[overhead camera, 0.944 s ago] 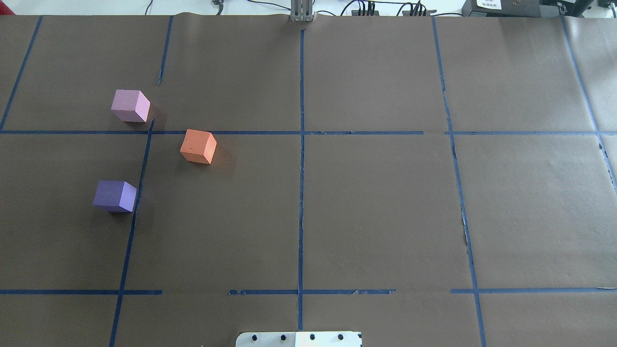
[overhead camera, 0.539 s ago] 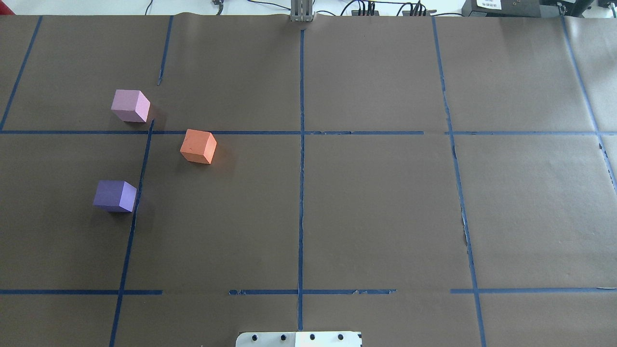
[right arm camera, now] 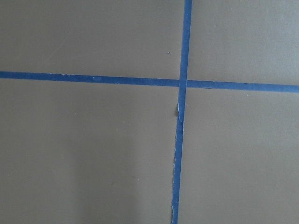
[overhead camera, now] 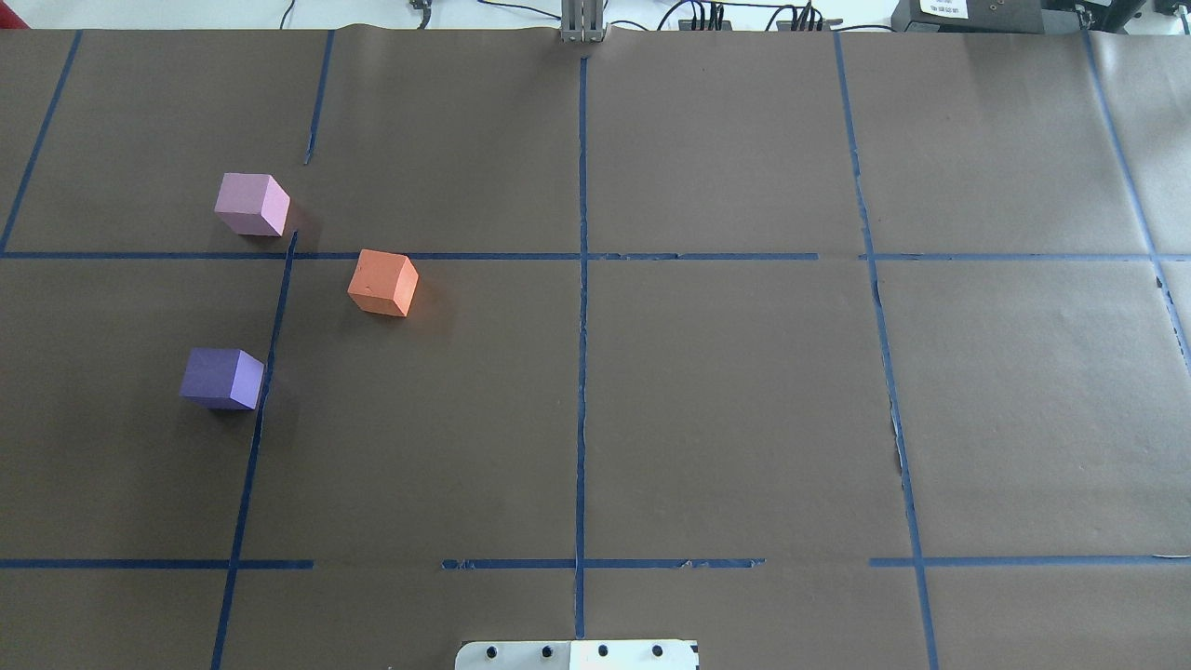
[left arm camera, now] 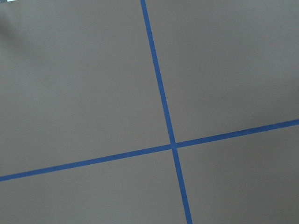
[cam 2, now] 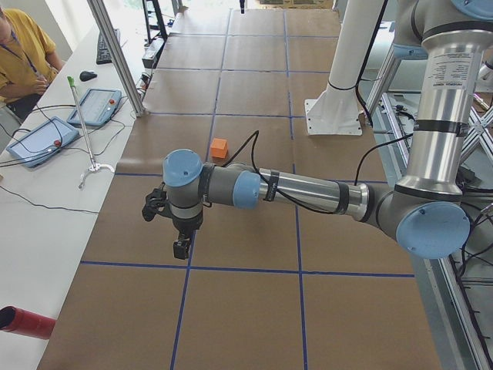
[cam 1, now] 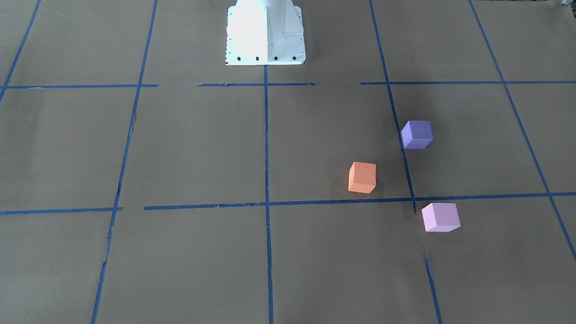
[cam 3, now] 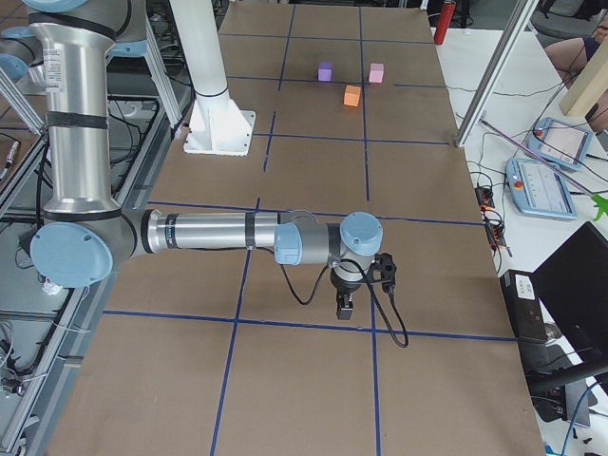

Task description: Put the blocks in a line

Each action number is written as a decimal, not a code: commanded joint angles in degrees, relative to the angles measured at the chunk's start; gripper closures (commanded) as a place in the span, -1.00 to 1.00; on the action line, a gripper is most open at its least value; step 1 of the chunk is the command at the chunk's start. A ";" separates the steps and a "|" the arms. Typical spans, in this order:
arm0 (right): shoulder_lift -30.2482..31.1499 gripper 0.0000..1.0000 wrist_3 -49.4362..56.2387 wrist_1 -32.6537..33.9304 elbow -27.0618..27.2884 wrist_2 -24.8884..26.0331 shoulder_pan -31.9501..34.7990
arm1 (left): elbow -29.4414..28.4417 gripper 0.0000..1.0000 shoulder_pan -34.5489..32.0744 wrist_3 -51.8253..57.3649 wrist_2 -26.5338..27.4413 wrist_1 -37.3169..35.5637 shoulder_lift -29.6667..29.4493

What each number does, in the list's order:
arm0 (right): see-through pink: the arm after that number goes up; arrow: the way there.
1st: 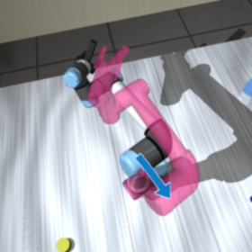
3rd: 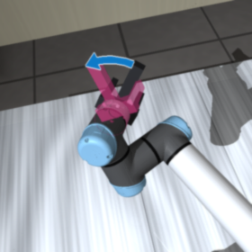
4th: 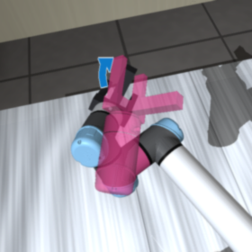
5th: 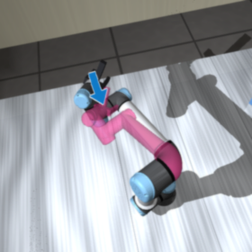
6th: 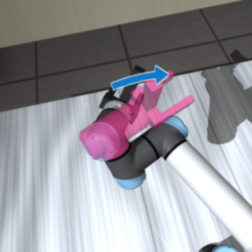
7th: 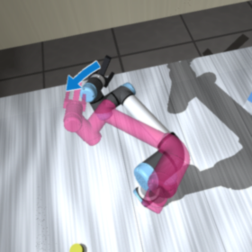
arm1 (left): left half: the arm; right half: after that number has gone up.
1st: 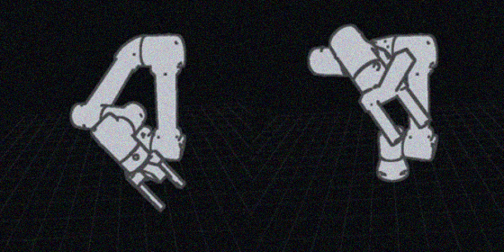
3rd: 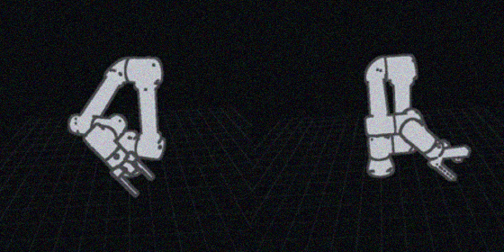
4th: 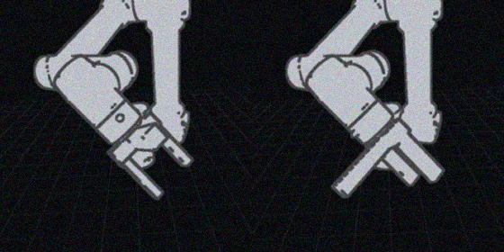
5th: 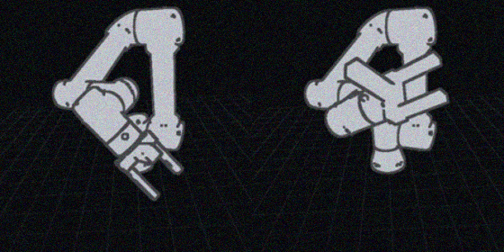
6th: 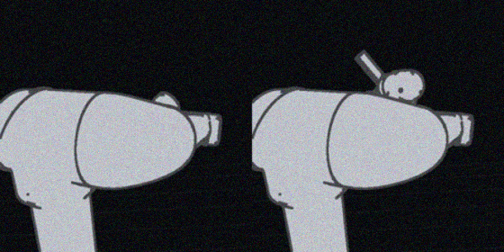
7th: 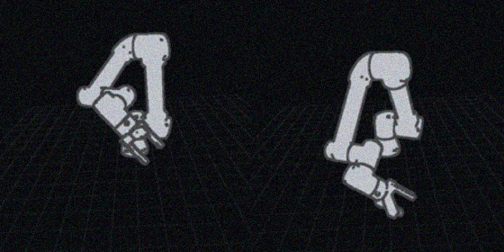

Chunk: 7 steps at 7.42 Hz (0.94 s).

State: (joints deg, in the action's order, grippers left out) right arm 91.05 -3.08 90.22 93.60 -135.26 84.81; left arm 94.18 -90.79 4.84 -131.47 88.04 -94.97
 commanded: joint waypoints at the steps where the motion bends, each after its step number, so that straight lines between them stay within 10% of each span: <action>1: 0.00 -1.00 0.00 0.04 0.00 0.00 0.00 | -0.57 -1.00 0.00 0.43 -2.64 0.19 0.22; 7: 0.00 -1.00 0.00 0.04 0.00 0.00 0.00 | 7.14 -0.98 12.54 -17.29 -9.76 0.38 -2.93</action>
State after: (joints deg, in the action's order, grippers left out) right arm 91.05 -3.08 90.25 93.58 -135.26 84.82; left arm 99.05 -82.63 -7.07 -140.83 88.32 -96.47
